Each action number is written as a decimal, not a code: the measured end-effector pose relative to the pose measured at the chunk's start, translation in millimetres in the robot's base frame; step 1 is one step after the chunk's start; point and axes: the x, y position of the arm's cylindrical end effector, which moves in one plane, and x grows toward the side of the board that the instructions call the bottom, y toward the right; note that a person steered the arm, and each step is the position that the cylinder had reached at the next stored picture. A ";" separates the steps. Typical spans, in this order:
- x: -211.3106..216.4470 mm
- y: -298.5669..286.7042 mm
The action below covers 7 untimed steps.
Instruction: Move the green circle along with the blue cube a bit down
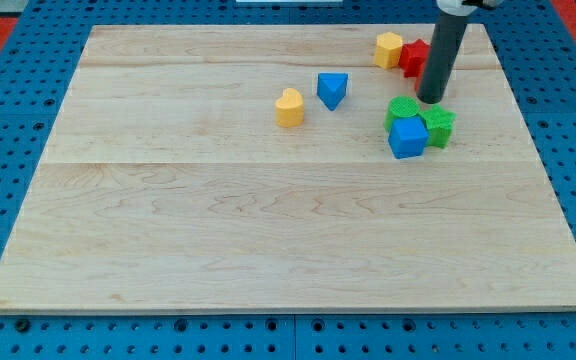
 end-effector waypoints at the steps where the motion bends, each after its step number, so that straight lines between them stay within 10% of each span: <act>1: 18.1 3.2; 7: 4.7 -45.7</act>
